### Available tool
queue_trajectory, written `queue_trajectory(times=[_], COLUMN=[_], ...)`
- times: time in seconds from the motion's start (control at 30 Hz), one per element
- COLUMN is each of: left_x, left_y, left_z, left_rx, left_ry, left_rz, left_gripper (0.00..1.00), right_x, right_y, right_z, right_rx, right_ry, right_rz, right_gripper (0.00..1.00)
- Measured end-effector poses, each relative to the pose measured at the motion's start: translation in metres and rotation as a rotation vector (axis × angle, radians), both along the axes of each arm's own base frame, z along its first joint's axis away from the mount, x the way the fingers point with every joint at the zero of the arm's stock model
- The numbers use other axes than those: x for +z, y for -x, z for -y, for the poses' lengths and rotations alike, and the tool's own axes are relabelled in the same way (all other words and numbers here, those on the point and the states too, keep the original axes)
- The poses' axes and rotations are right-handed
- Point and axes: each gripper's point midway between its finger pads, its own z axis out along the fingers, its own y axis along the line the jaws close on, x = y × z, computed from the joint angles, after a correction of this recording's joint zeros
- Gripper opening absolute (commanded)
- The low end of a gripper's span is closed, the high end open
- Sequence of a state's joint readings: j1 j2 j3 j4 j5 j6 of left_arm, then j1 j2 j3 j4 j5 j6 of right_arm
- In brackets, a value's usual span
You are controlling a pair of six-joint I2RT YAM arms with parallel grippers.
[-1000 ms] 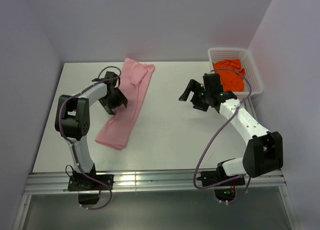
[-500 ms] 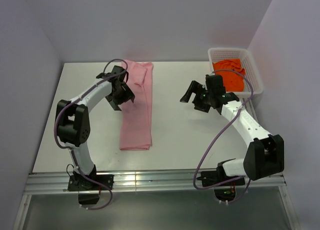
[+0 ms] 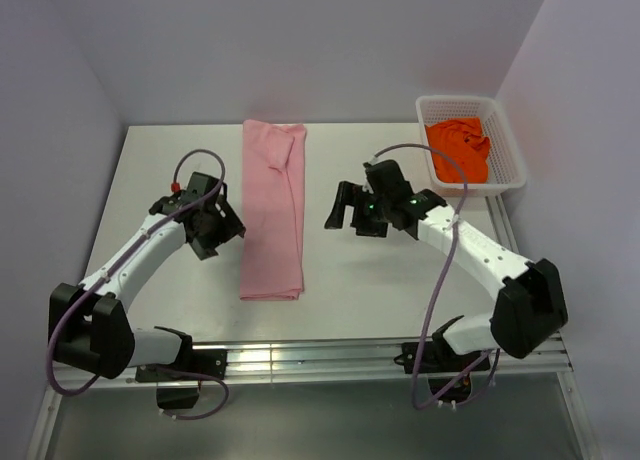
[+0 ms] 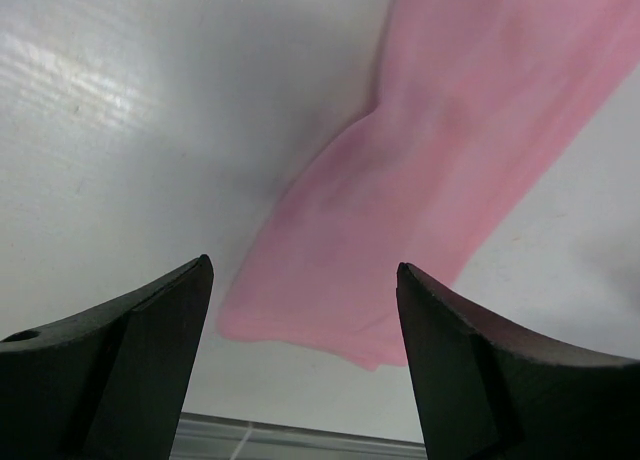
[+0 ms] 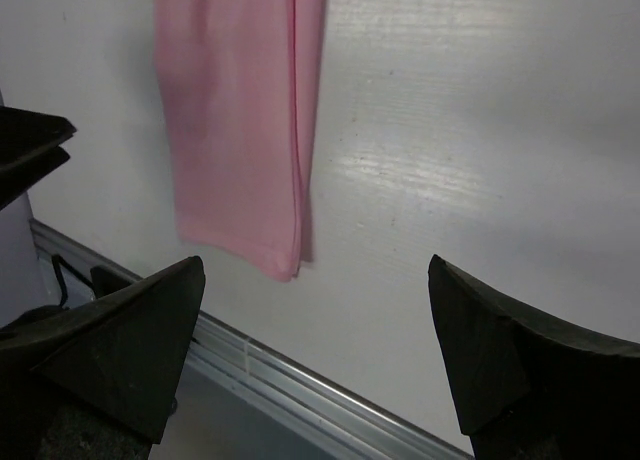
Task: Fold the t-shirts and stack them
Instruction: Grab the bottom of the folded rectangular tshirt with both arms
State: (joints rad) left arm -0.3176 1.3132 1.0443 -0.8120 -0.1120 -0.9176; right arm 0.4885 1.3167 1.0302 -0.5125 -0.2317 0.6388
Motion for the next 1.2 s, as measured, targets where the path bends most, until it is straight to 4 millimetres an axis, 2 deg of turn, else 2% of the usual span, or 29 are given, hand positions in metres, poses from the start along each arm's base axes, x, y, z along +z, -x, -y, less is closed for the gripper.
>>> queue_trajectory(times=[0.1, 0.17, 0.27, 0.33, 0.57, 0.73, 0.87, 1.03, 1.13, 1.17, 1.2], left_x=[-0.033, -0.048, -0.06, -0.067, -0.083, -0.092, -0.096, -0.099, -0.103, -0.104, -0.105], left_y=[0.02, 0.031, 0.036, 0.037, 0.045, 0.06, 0.076, 0.083, 0.088, 0.089, 0.09], left_z=[-0.003, -0.005, -0.004, -0.001, 0.006, 0.008, 0.008, 0.011, 0.013, 0.014, 0.015], left_rx=[-0.014, -0.024, -0.032, -0.039, -0.056, -0.069, -0.072, -0.077, -0.082, -0.083, -0.083], left_ry=[-0.01, -0.013, -0.005, 0.014, 0.061, 0.078, 0.093, 0.104, 0.108, 0.112, 0.117], left_rz=[-0.073, -0.107, -0.12, -0.119, -0.131, -0.148, -0.153, -0.157, -0.164, -0.167, -0.169], left_gripper=[0.81, 0.8, 0.79, 0.78, 0.77, 0.75, 0.75, 0.74, 0.72, 0.72, 0.71], right_x=[-0.017, -0.036, -0.065, -0.075, -0.087, -0.1, -0.108, -0.122, -0.127, -0.128, -0.131], right_y=[0.003, 0.003, 0.01, 0.017, 0.035, 0.064, 0.081, 0.092, 0.094, 0.095, 0.096], right_z=[-0.022, -0.035, -0.045, -0.047, -0.062, -0.086, -0.102, -0.112, -0.118, -0.12, -0.121], right_rx=[0.05, 0.078, 0.108, 0.124, 0.182, 0.273, 0.325, 0.35, 0.357, 0.361, 0.366], right_ry=[0.031, 0.065, 0.112, 0.128, 0.146, 0.156, 0.146, 0.15, 0.14, 0.137, 0.136], right_rz=[-0.059, -0.111, -0.187, -0.223, -0.266, -0.307, -0.332, -0.369, -0.374, -0.374, -0.377], right_gripper=[1.0, 1.0, 1.0, 1.0, 0.99, 0.97, 0.95, 0.86, 0.75, 0.65, 0.6])
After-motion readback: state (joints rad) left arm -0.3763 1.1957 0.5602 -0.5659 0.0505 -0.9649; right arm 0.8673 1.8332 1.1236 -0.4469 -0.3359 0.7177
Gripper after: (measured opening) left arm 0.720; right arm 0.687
